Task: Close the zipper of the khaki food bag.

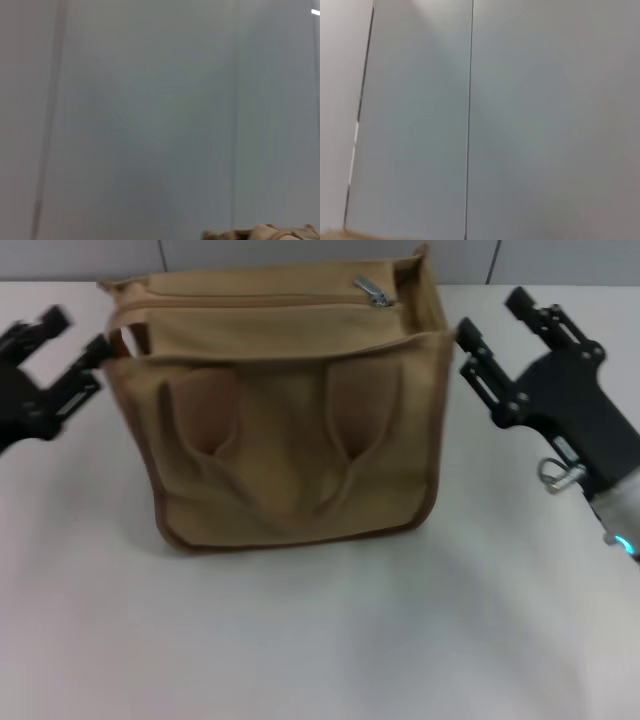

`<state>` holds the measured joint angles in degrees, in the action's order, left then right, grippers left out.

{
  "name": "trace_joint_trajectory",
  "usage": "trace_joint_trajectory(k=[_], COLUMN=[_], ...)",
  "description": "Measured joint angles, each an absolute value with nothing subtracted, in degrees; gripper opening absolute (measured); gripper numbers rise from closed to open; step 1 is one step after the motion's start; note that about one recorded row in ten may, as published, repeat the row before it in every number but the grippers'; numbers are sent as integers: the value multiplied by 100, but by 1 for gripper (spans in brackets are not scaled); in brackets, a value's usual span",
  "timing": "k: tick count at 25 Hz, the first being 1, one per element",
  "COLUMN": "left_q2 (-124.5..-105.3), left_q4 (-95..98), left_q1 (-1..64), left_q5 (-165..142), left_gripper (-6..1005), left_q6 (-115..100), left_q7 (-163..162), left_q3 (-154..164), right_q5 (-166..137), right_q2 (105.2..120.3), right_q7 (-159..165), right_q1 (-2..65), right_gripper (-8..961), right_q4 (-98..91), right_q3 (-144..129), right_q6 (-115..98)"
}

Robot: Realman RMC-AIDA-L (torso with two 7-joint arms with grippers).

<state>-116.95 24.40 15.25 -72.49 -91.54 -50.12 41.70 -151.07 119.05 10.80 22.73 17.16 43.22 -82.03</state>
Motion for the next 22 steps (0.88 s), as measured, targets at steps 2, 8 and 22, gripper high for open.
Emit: trace_joint_trajectory(k=[2, 8, 22], left_q2=[-11618, -11493, -11824], left_q4=[2469, 2583, 3130], left_q1=[1360, 995, 1236], left_q5=[-7226, -7569, -10524], left_gripper=[567, 734, 810], left_q6=[-9262, -10284, -10437], left_q7=[-5314, -5299, -5212], left_q3=[4007, 3900, 3899], right_q5=[-15124, -15512, -16692], right_q2=[11905, 11845, 11667], right_q7=[1496, 2702, 3659], right_q1=[2263, 2386, 3242], right_gripper=[532, 643, 643], right_q4=[1391, 590, -874], right_q3=[4311, 4292, 1778], right_q6=[-8674, -9712, -10799])
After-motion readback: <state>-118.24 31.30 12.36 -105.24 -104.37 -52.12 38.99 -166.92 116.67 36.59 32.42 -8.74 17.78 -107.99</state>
